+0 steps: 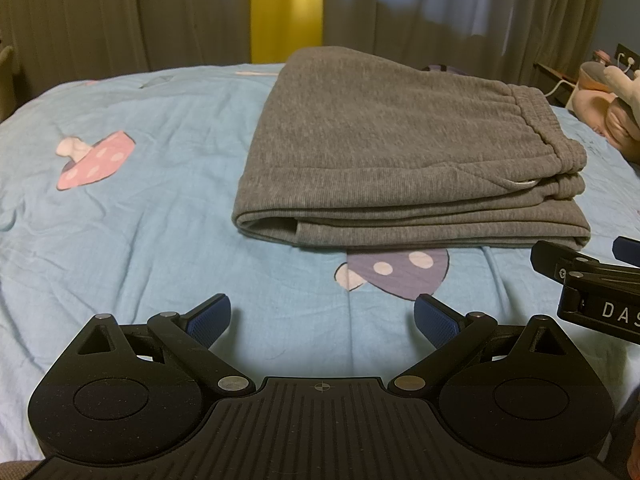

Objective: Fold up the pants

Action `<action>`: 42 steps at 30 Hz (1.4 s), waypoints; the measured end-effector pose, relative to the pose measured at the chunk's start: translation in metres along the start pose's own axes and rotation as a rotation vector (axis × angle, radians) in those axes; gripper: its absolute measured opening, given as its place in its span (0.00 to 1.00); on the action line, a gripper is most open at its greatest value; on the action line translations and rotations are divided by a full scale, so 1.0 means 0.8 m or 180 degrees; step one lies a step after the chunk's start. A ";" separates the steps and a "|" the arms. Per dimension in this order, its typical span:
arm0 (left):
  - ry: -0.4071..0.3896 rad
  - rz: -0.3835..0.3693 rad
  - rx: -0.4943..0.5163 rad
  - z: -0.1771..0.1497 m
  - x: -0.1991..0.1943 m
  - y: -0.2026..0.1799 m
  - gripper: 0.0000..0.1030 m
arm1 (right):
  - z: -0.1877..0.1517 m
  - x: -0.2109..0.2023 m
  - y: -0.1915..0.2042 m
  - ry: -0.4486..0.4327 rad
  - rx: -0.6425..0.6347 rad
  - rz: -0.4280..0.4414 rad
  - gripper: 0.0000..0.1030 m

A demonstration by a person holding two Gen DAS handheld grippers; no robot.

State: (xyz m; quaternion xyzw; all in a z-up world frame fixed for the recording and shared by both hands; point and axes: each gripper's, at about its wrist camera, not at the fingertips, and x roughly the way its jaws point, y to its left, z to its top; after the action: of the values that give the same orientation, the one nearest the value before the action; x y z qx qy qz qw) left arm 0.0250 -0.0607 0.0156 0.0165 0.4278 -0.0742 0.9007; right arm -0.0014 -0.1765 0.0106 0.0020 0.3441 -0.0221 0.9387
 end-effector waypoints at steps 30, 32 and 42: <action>-0.0027 0.0013 0.0006 0.002 0.000 0.001 0.98 | 0.000 -0.001 0.001 0.0002 0.0006 -0.0012 0.96; -0.0030 0.0013 0.0008 0.001 0.000 0.000 0.98 | 0.000 -0.001 0.001 0.0000 0.0007 -0.0010 0.96; -0.0044 0.0009 0.0018 0.001 -0.002 -0.001 0.98 | 0.000 -0.001 0.002 -0.0002 0.0003 -0.0014 0.96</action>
State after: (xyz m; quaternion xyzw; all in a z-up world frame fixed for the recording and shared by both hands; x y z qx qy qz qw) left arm 0.0247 -0.0611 0.0172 0.0191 0.4214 -0.0742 0.9036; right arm -0.0022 -0.1745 0.0112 0.0016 0.3438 -0.0244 0.9387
